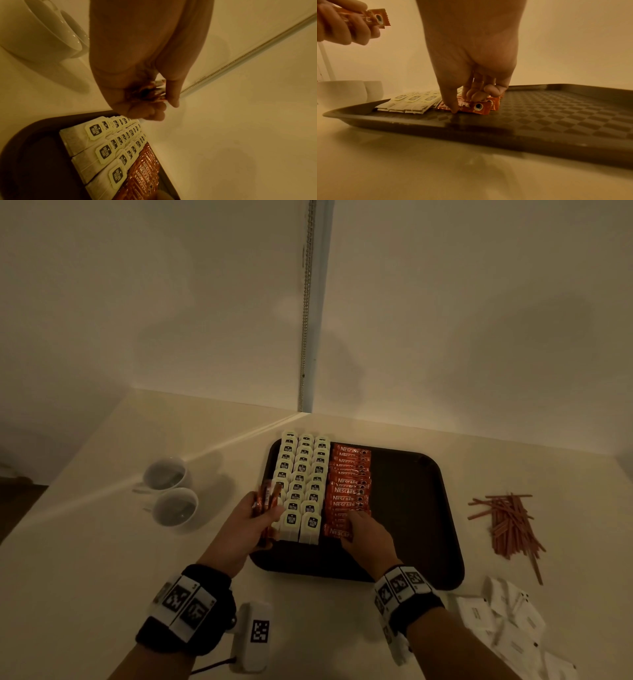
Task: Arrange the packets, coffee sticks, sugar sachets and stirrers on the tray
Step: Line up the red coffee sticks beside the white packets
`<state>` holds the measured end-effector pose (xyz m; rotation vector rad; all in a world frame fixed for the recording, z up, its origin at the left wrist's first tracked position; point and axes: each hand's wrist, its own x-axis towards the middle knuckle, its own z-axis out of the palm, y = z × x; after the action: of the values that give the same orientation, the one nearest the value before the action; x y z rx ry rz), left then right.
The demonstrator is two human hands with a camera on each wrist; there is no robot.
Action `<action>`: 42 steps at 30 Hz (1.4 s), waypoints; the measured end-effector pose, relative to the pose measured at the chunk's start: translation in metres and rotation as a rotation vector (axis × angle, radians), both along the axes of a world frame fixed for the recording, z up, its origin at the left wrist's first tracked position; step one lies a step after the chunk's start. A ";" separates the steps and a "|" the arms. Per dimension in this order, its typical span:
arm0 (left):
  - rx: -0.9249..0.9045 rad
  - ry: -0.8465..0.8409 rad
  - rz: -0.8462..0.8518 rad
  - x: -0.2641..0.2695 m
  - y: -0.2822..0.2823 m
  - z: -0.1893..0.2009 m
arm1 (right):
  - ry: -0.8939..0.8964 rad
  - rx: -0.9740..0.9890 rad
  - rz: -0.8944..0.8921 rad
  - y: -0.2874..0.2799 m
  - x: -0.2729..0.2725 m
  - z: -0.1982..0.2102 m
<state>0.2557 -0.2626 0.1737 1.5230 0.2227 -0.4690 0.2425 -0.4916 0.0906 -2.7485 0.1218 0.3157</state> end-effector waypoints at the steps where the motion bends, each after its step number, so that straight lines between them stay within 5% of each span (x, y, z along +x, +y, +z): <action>1: 0.042 -0.018 -0.023 0.001 -0.001 -0.002 | 0.002 0.006 -0.007 0.001 0.000 0.003; 3: 0.106 -0.062 -0.073 0.002 -0.005 -0.003 | -0.019 0.132 -0.051 0.005 0.003 0.014; 8: 0.276 -0.235 -0.205 0.012 -0.016 0.002 | -0.008 0.927 -0.125 0.032 0.013 0.077; 12: 0.277 -0.296 -0.161 0.018 -0.021 0.015 | -0.090 0.983 -0.023 0.036 0.017 0.097; 18: 0.173 -0.293 -0.118 0.017 -0.015 0.024 | 0.003 1.283 -0.231 0.029 0.017 0.106; 22: 0.102 -0.159 -0.071 0.016 -0.013 0.025 | 0.016 1.072 -0.075 0.028 0.014 0.111; 28: -0.117 -0.022 -0.086 0.012 -0.009 0.031 | -0.220 0.758 -0.148 0.029 0.016 0.112; 33: -0.116 -0.086 0.008 0.010 -0.013 0.031 | -0.069 1.077 -0.201 0.035 0.011 0.118; 42: -0.004 -0.260 0.034 0.005 -0.017 0.034 | -0.060 1.207 -0.207 0.035 0.005 0.116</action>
<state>0.2603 -0.2794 0.2073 1.5568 0.0449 -0.2408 0.2472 -0.4566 0.2065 -1.5312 0.1363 0.1564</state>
